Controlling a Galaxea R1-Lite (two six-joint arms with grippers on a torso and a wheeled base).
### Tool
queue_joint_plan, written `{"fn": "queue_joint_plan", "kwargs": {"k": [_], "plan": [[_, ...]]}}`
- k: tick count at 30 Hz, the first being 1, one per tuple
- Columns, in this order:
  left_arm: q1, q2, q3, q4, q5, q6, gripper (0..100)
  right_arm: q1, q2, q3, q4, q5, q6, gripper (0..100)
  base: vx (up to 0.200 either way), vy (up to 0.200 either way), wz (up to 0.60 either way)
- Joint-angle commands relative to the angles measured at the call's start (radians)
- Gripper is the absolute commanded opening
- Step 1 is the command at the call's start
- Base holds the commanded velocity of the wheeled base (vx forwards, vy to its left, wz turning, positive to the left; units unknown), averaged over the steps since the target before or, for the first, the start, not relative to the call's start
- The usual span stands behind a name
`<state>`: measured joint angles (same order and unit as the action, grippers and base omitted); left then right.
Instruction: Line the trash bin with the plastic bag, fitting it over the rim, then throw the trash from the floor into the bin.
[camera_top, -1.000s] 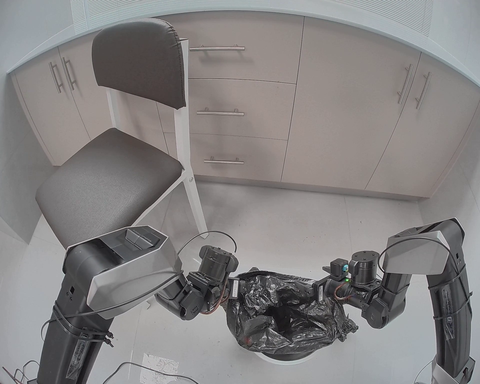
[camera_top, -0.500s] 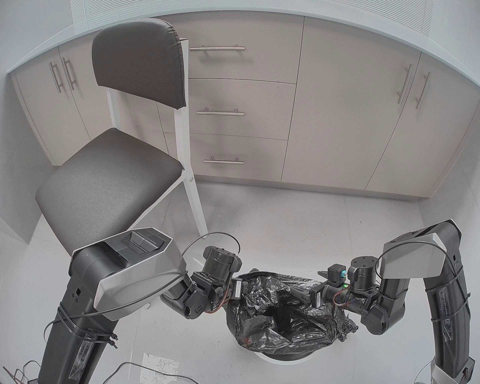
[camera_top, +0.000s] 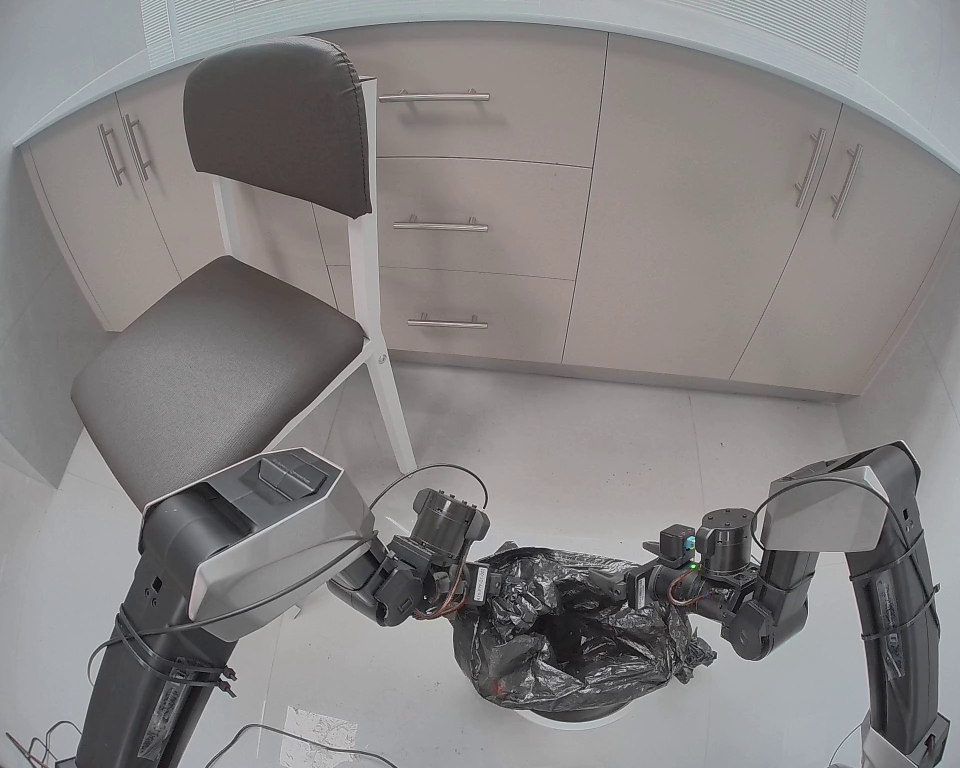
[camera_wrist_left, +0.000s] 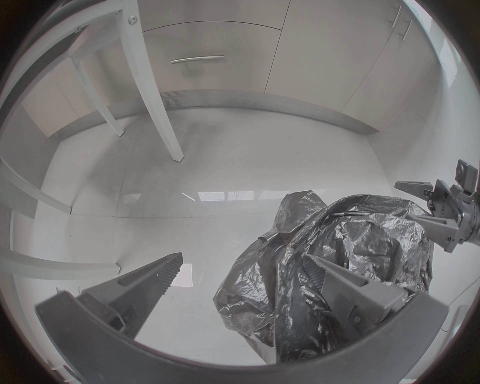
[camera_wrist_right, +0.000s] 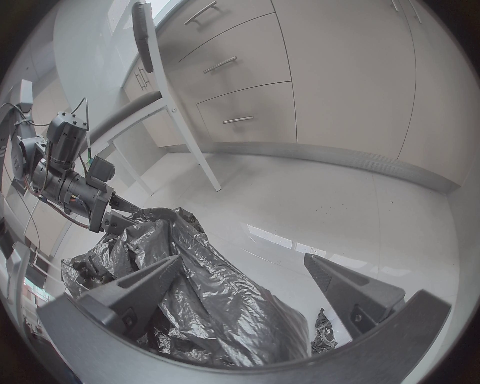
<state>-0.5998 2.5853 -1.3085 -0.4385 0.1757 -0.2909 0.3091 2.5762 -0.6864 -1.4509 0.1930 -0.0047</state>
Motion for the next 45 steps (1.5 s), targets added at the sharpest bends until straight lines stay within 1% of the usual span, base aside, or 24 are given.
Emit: {"fn": "queue_joint_plan", "kwargs": {"k": [1, 6, 9, 13, 17, 18, 19, 22, 28, 31, 39, 41, 42, 44, 45], "plan": [[0.002, -0.001, -0.032, 0.023, -0.009, -0.001, 100, -0.007, 0.001, -0.016, 0.004, -0.001, 0.015, 100, 0.000, 0.000, 0.00], [0.005, -0.001, -0.072, 0.076, -0.048, -0.002, 100, -0.010, 0.002, -0.032, 0.012, -0.015, 0.031, 100, 0.000, 0.000, 0.00], [0.005, 0.001, -0.087, 0.095, -0.059, -0.001, 100, -0.012, 0.002, -0.033, 0.014, -0.015, 0.032, 100, 0.000, 0.000, 0.00], [0.008, 0.004, -0.120, 0.158, -0.081, -0.001, 100, -0.012, -0.002, -0.045, 0.041, -0.017, 0.051, 100, 0.000, 0.000, 0.00], [0.011, 0.012, -0.172, 0.251, -0.085, -0.002, 100, -0.018, -0.004, -0.050, 0.046, -0.032, 0.060, 100, 0.000, 0.000, 0.00], [0.011, 0.012, -0.173, 0.254, -0.085, -0.002, 100, -0.018, -0.004, -0.050, 0.046, -0.032, 0.060, 100, 0.000, 0.000, 0.00], [0.009, 0.016, -0.195, 0.304, -0.085, -0.001, 100, -0.018, -0.004, -0.050, 0.046, -0.033, 0.063, 100, 0.000, 0.000, 0.00], [0.009, 0.022, -0.229, 0.368, -0.085, -0.001, 100, -0.019, -0.005, -0.050, 0.047, -0.033, 0.066, 100, 0.000, 0.000, 0.00], [0.009, 0.045, -0.348, 0.557, -0.085, -0.002, 100, -0.022, -0.007, -0.050, 0.046, -0.033, 0.066, 100, 0.000, 0.000, 0.00], [0.009, 0.052, -0.364, 0.587, -0.084, -0.002, 100, -0.022, -0.007, -0.050, 0.046, -0.033, 0.066, 100, 0.000, 0.000, 0.00], [0.009, 0.055, -0.365, 0.592, -0.085, 0.001, 100, -0.024, -0.013, -0.035, 0.035, -0.033, 0.063, 100, 0.000, 0.000, 0.00], [0.009, 0.055, -0.365, 0.592, -0.085, -0.001, 100, -0.024, -0.028, -0.013, 0.033, -0.024, 0.058, 100, 0.000, 0.000, 0.00], [0.009, 0.053, -0.365, 0.592, -0.085, -0.001, 100, -0.024, -0.060, 0.024, 0.033, -0.004, 0.052, 100, 0.000, 0.000, 0.00], [0.009, 0.050, -0.362, 0.589, -0.085, -0.005, 100, -0.024, -0.108, 0.065, 0.038, 0.062, 0.035, 100, 0.000, 0.000, 0.00], [0.009, 0.050, -0.360, 0.587, -0.087, -0.007, 100, -0.025, -0.117, 0.074, 0.041, 0.074, 0.031, 100, 0.000, 0.000, 0.00]]}}
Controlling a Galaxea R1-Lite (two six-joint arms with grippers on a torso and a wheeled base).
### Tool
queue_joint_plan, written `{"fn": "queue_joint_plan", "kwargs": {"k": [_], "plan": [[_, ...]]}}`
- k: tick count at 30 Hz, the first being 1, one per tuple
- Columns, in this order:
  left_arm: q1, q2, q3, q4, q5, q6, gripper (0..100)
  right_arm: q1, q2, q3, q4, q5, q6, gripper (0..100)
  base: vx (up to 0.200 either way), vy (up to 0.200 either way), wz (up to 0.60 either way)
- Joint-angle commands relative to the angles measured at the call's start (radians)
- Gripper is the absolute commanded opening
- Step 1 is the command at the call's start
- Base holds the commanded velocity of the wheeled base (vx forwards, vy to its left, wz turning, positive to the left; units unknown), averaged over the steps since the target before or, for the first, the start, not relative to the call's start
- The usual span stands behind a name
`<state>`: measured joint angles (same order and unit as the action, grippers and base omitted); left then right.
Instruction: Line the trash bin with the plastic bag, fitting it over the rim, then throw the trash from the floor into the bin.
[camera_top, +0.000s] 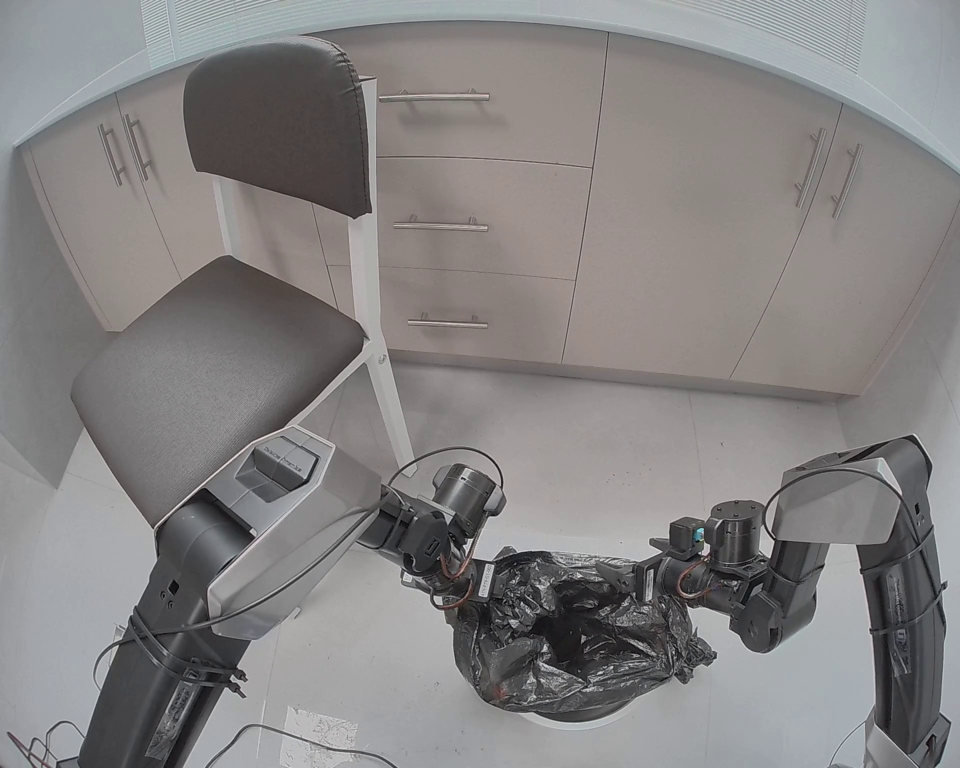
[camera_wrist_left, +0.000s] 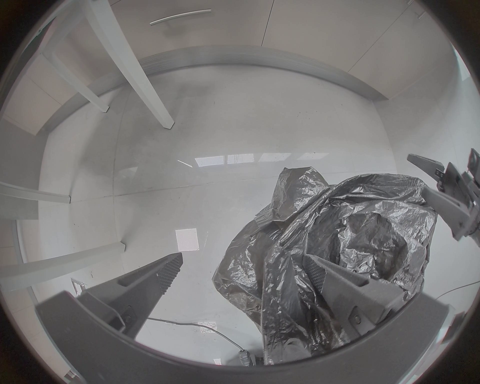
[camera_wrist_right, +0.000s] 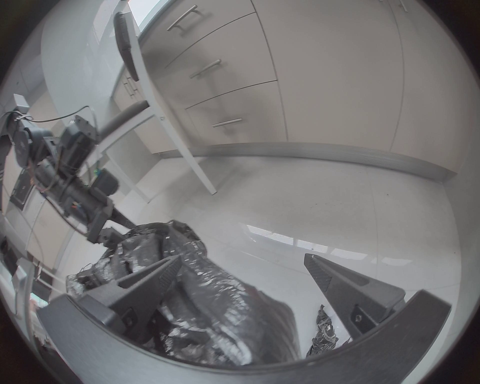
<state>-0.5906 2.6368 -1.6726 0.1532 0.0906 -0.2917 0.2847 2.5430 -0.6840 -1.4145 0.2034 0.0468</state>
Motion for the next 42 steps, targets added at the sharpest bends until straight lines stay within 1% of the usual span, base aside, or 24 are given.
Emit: {"fn": "queue_joint_plan", "kwargs": {"k": [1, 4, 5, 7, 13, 18, 20, 21, 25, 27, 29, 30, 34, 37, 38, 39, 41, 42], "plan": [[0.000, -0.004, 0.007, -0.006, -0.003, -0.006, 100, -0.002, -0.099, 0.090, 0.011, 0.085, -0.039, 100, 0.000, 0.000, 0.00], [0.000, -0.006, 0.008, -0.004, -0.003, -0.006, 100, -0.002, -0.096, 0.100, 0.022, 0.087, -0.077, 100, 0.000, 0.000, 0.00], [0.000, -0.006, 0.008, -0.004, -0.003, -0.006, 100, -0.002, -0.084, 0.104, 0.038, 0.090, -0.111, 100, 0.000, 0.000, 0.00], [0.000, -0.006, 0.008, -0.003, -0.003, -0.004, 100, -0.002, -0.072, 0.106, 0.054, 0.090, -0.137, 100, 0.000, 0.000, 0.00], [0.000, -0.006, 0.008, -0.003, -0.003, -0.003, 100, -0.004, -0.052, 0.093, 0.080, 0.090, -0.145, 100, 0.000, 0.000, 0.00], [-0.001, -0.004, 0.011, -0.006, -0.003, -0.004, 100, -0.005, -0.049, 0.069, 0.157, 0.090, -0.143, 100, 0.000, 0.000, 0.00], [-0.001, -0.006, 0.011, -0.004, -0.003, -0.004, 100, -0.004, -0.055, 0.047, 0.213, 0.090, -0.143, 100, 0.000, 0.000, 0.00], [-0.001, -0.006, 0.016, -0.011, -0.003, -0.004, 100, -0.002, -0.066, 0.027, 0.279, 0.090, -0.143, 100, 0.000, 0.000, 0.00], [-0.001, -0.012, 0.028, -0.024, -0.003, -0.007, 100, -0.001, -0.081, -0.043, 0.431, 0.091, -0.142, 100, 0.000, 0.000, 0.00], [-0.001, -0.020, 0.047, -0.044, -0.003, -0.014, 100, 0.002, -0.079, -0.083, 0.485, 0.090, -0.142, 100, 0.000, 0.000, 0.00], [-0.001, -0.021, 0.050, -0.050, -0.003, -0.014, 100, 0.004, -0.079, -0.091, 0.493, 0.090, -0.142, 100, 0.000, 0.000, 0.00], [0.000, -0.028, 0.093, -0.126, -0.005, -0.015, 100, 0.007, -0.076, -0.135, 0.540, 0.085, -0.142, 100, 0.000, 0.000, 0.00], [0.000, -0.032, 0.152, -0.238, -0.003, -0.015, 100, 0.008, -0.078, -0.157, 0.591, 0.083, -0.143, 100, 0.000, 0.000, 0.00], [0.000, -0.032, 0.162, -0.254, -0.003, -0.014, 100, 0.008, -0.079, -0.166, 0.612, 0.083, -0.143, 100, 0.000, 0.000, 0.00], [0.000, -0.040, 0.171, -0.268, -0.005, -0.015, 100, 0.008, -0.084, -0.189, 0.678, 0.083, -0.143, 100, 0.000, 0.000, 0.00], [0.000, -0.041, 0.174, -0.271, -0.005, -0.017, 100, 0.008, -0.084, -0.193, 0.690, 0.083, -0.143, 100, 0.000, 0.000, 0.00], [0.000, -0.049, 0.189, -0.294, -0.006, -0.035, 100, 0.008, -0.087, -0.209, 0.727, 0.083, -0.147, 100, 0.000, 0.000, 0.00], [0.002, -0.061, 0.215, -0.336, -0.008, -0.063, 100, 0.010, -0.087, -0.219, 0.750, 0.083, -0.147, 100, 0.000, 0.000, 0.00]]}}
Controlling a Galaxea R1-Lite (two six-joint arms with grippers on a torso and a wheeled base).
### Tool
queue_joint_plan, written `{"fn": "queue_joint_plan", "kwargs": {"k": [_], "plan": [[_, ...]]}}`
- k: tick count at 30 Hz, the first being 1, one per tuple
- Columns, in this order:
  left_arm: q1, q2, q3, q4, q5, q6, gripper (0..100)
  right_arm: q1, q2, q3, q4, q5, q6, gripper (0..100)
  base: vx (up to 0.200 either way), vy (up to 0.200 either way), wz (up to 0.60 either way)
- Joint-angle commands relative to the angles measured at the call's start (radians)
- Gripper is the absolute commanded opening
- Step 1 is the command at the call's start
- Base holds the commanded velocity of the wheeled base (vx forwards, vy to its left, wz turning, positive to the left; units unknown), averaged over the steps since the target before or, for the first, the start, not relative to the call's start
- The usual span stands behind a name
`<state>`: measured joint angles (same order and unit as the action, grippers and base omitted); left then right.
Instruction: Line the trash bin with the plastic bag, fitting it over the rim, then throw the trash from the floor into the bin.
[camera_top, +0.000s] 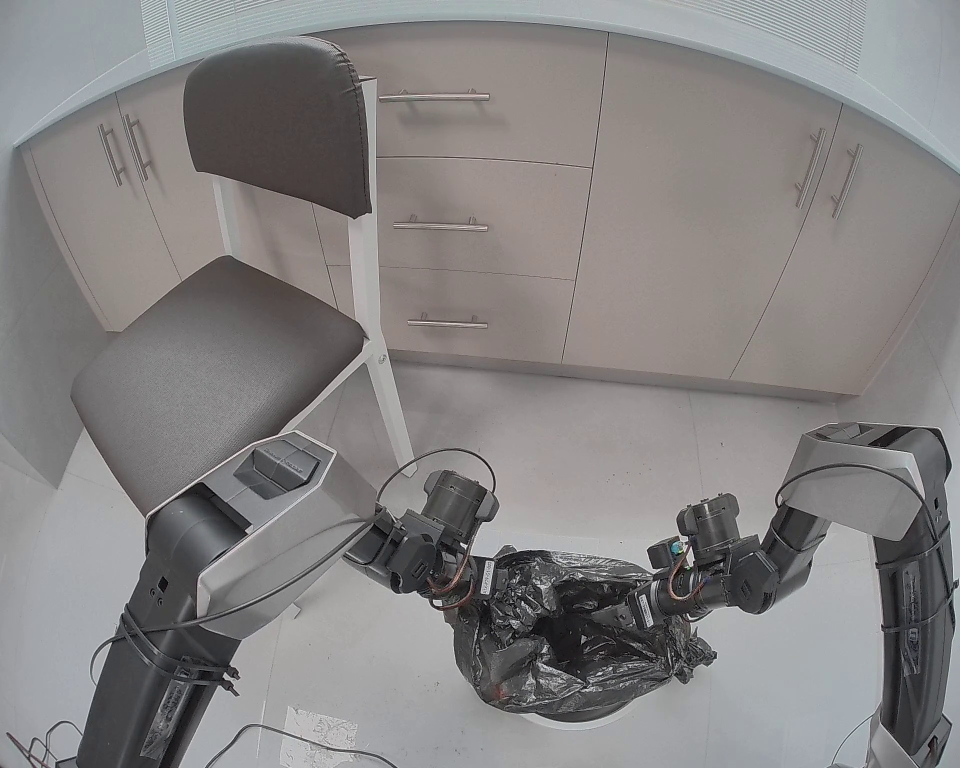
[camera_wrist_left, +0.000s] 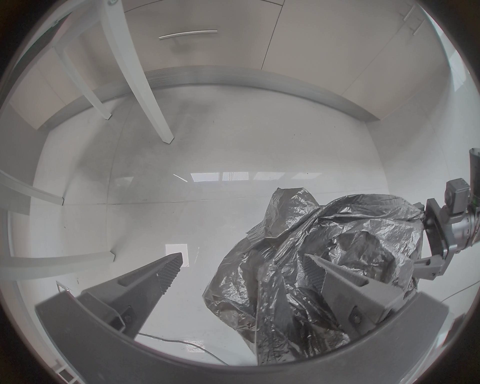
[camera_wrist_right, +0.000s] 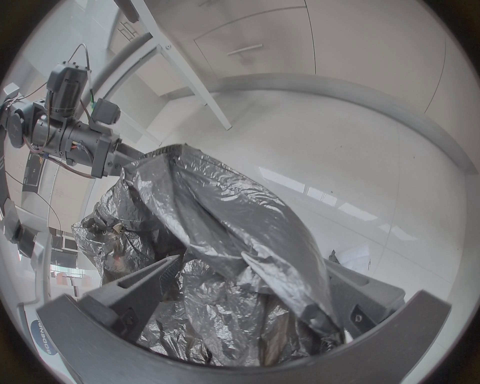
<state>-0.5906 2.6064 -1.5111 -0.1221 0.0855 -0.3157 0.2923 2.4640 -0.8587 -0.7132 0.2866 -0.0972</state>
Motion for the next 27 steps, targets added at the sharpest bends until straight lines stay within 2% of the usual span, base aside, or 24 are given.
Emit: {"fn": "queue_joint_plan", "kwargs": {"k": [1, 2, 7, 9, 12, 16, 17, 27], "plan": [[0.000, -0.046, 0.086, -0.110, -0.007, -0.060, 100, 0.002, -0.008, -0.052, 0.066, 0.000, -0.002, 100, 0.000, 0.000, 0.00], [0.000, -0.051, 0.098, -0.128, -0.009, -0.066, 100, 0.002, -0.008, -0.054, 0.070, 0.000, -0.002, 100, 0.000, 0.000, 0.00], [-0.006, -0.131, 0.391, -0.580, -0.075, -0.157, 100, 0.004, -0.008, -0.102, 0.173, 0.000, -0.002, 100, 0.000, 0.000, 0.00], [-0.018, -0.141, 0.454, -0.686, -0.079, -0.163, 100, 0.014, -0.002, -0.123, 0.199, -0.004, -0.002, 100, 0.000, 0.000, 0.00], [-0.023, -0.135, 0.488, -0.749, -0.081, -0.166, 100, 0.030, 0.013, -0.148, 0.222, -0.043, -0.006, 100, 0.000, 0.000, 0.00], [-0.015, -0.115, 0.477, -0.771, -0.089, -0.194, 100, 0.031, 0.015, -0.169, 0.270, -0.052, -0.006, 100, 0.000, 0.000, 0.00], [-0.014, -0.115, 0.477, -0.774, -0.092, -0.203, 100, 0.031, 0.015, -0.171, 0.276, -0.052, -0.006, 0, 0.000, 0.000, 0.00], [-0.011, -0.114, 0.485, -0.804, -0.116, -0.229, 100, 0.039, 0.015, -0.184, 0.302, -0.083, -0.007, 0, 0.000, 0.000, 0.00]]}}
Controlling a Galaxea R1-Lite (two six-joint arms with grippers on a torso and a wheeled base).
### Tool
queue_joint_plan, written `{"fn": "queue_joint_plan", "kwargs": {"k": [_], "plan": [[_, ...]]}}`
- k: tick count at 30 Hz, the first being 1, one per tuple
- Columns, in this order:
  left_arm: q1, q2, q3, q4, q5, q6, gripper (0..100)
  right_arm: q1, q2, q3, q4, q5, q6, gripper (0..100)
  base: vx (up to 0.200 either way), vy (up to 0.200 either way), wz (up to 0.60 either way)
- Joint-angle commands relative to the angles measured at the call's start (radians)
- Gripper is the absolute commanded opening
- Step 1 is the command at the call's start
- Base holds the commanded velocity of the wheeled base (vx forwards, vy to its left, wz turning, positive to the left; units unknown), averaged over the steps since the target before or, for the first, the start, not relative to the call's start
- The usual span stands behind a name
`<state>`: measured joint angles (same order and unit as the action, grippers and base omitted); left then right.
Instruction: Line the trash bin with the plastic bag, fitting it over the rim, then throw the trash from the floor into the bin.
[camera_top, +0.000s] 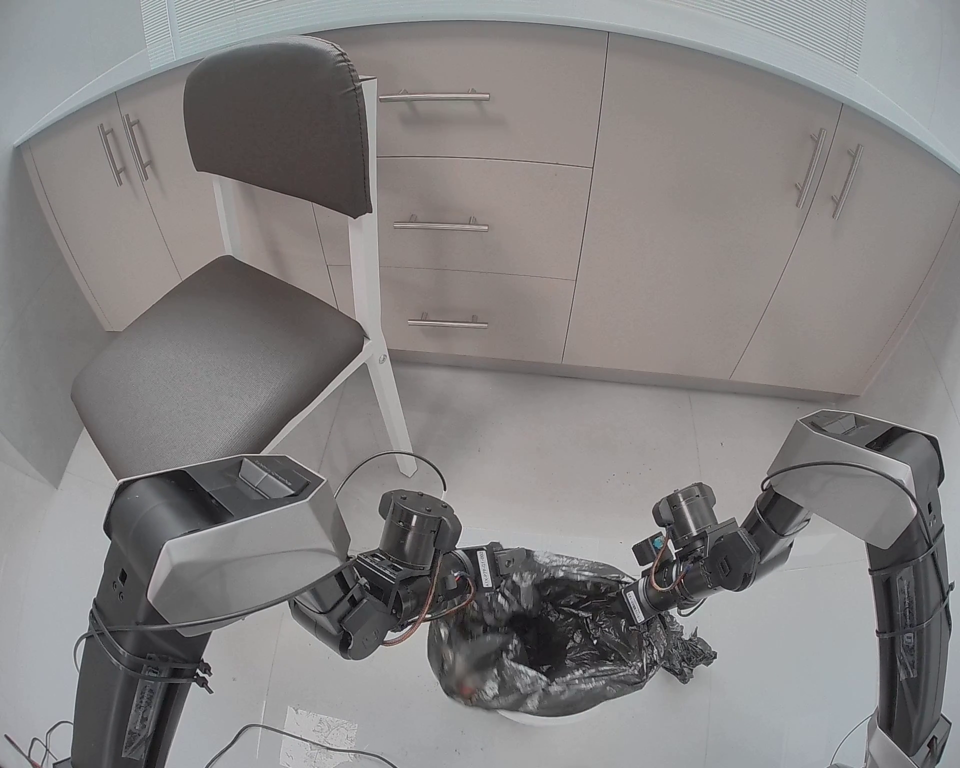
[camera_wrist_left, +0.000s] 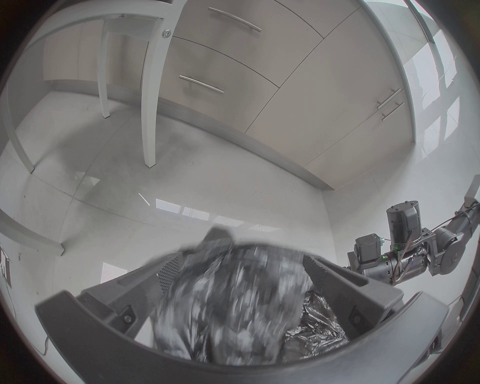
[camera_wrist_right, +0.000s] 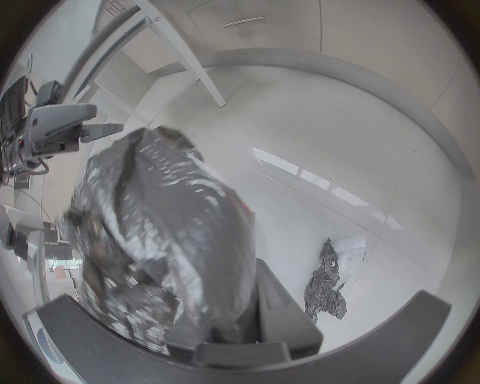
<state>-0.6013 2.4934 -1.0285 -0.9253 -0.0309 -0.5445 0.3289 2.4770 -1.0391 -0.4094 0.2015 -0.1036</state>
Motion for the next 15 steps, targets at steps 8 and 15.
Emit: {"fn": "queue_joint_plan", "kwargs": {"k": [8, 15], "plan": [[0.000, 0.001, 0.001, -0.001, 0.000, 0.001, 100, 0.002, 0.006, -0.013, -0.020, -0.016, 0.004, 0, 0.000, 0.000, 0.00], [0.000, 0.001, -0.001, -0.003, 0.002, 0.001, 100, 0.010, 0.031, -0.041, -0.134, -0.106, 0.019, 0, 0.000, 0.000, 0.00]]}}
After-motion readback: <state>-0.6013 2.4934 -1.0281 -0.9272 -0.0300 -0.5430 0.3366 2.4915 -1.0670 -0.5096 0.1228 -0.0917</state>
